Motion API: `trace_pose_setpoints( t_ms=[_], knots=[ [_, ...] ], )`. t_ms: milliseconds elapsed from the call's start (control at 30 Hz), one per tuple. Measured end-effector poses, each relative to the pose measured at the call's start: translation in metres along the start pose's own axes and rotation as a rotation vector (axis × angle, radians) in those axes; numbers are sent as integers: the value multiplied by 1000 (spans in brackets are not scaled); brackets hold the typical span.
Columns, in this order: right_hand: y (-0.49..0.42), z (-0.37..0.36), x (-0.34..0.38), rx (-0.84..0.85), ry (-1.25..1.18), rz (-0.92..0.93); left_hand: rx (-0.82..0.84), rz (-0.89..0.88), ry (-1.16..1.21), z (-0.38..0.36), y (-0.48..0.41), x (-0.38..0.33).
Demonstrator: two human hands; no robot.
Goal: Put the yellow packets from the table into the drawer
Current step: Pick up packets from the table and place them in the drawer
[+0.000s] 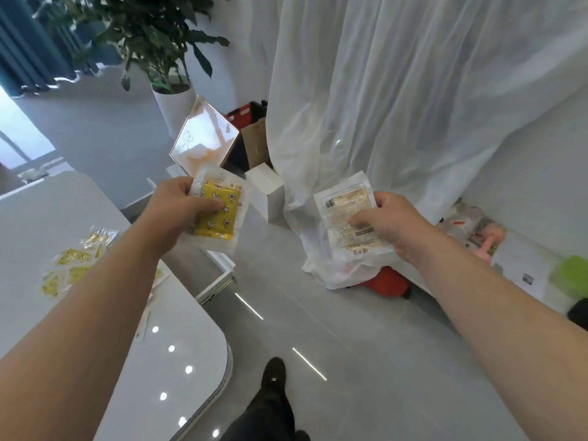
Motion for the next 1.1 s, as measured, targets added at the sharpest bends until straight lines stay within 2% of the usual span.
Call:
trace_pose_setpoints(
  t_ms=[200,500,767,1100],
  knots=[
    [-107,-31,30,142,105,23,-89,59,13,5,-76,2],
    [-265,-60,109,263,200,48,-210,141,124,23,-202,-27],
    [-379,-90,162,426,301,81,-350,201,190,31,-274,-44],
    [-514,-165,199,697,399,114,-575,295,316,31,-342,-32]
  ],
)
Point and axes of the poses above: each hand's wrist, its own y-axis away from the middle knuckle, its own z-axis out of the back of the hand, x = y × z, the point moved 10 cm from there along -y, towards the middle knuckle, and after that the axes turned 4 degrees about -y, right-handed, at the moved point
